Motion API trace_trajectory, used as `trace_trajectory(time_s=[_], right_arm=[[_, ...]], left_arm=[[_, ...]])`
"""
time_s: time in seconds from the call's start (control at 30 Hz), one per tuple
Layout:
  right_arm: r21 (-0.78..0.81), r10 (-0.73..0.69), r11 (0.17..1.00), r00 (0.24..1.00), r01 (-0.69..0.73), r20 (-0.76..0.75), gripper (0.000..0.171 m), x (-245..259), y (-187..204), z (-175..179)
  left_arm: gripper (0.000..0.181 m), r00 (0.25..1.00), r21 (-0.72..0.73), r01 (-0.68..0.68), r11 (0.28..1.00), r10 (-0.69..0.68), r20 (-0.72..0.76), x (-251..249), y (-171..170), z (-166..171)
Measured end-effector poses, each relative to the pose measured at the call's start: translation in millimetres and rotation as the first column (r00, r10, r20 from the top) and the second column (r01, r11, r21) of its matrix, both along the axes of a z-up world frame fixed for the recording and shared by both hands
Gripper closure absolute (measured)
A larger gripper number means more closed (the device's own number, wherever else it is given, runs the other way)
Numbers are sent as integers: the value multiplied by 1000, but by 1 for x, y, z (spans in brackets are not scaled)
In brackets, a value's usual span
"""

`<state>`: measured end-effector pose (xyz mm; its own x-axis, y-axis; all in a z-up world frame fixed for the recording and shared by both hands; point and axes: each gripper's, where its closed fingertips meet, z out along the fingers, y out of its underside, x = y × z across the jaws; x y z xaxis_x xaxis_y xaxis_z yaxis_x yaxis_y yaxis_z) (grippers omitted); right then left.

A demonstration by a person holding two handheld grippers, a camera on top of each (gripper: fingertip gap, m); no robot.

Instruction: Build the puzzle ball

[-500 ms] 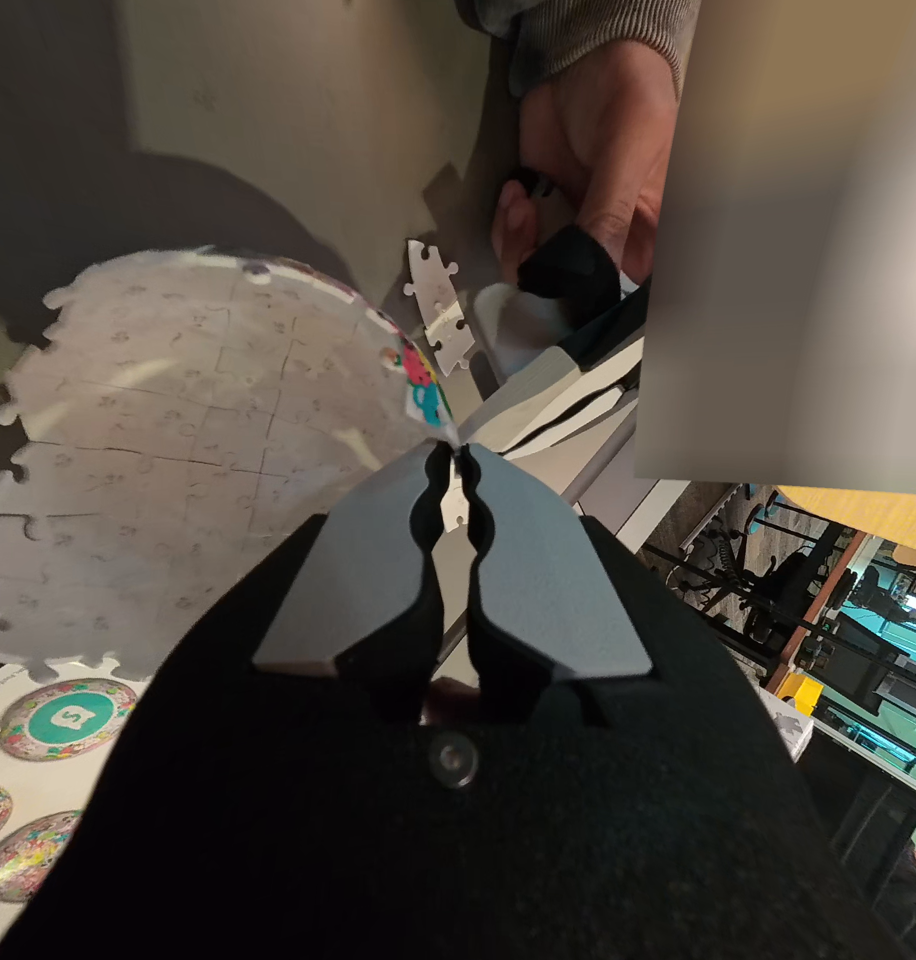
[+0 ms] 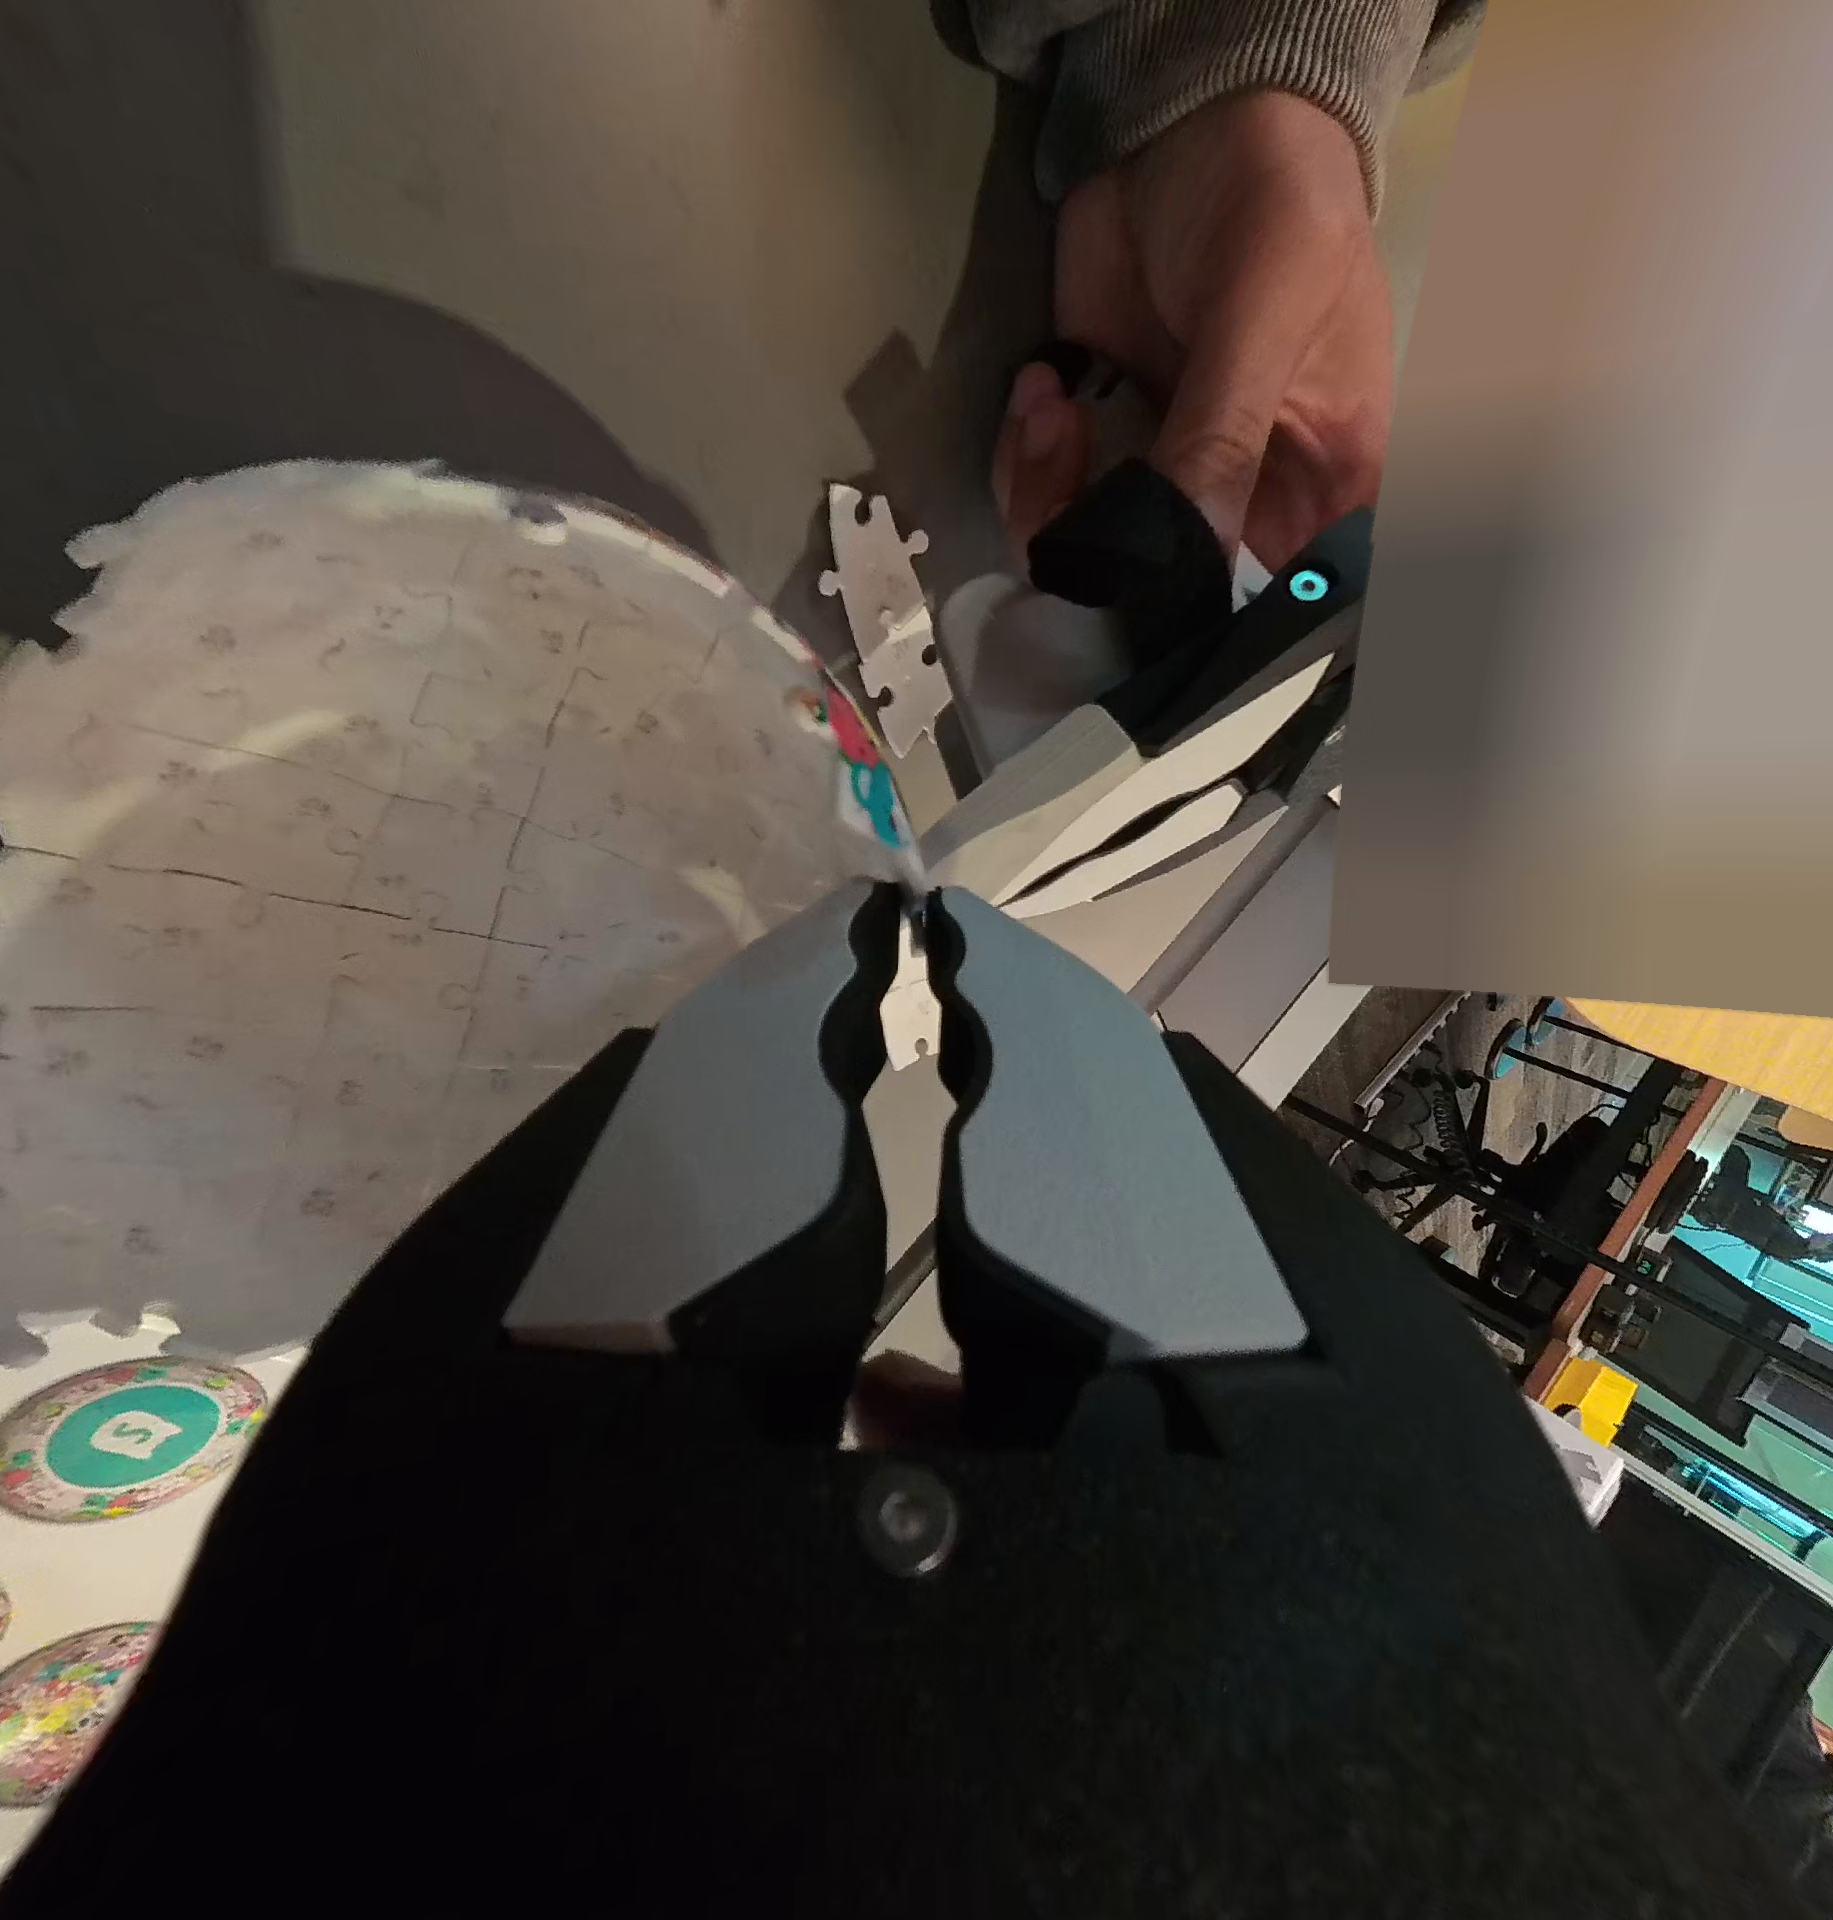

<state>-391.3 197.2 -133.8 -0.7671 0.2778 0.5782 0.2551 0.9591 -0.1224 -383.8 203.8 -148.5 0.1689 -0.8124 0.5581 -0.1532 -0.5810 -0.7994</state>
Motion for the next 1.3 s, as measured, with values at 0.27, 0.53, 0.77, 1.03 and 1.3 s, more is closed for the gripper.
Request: trace_trajectory(time_s=[0.27,0.53,0.77,1.03,1.3], right_arm=[[0,4,1000,1000,-4,5,166,-1,-1,-1],[1,3,1000,1000,-3,7,166,-1,-1,-2],[5,-2,1000,1000,2,10,165,-1,-1,-3],[-27,-161,987,987,161,-7,149,9,6,4],[-346,-486,854,834,389,-260,137,46,-1,82]], left_arm=[[181,1000,-3,2,1000,-2,2,0,0,0],[181,1000,-7,1,1000,-1,-4,0,0,-1],[181,1000,-10,2,1000,-2,-11,1,0,-2],[163,999,-12,-47,999,47,13,-5,7,1],[159,973,66,-229,971,230,2,-28,27,14]])
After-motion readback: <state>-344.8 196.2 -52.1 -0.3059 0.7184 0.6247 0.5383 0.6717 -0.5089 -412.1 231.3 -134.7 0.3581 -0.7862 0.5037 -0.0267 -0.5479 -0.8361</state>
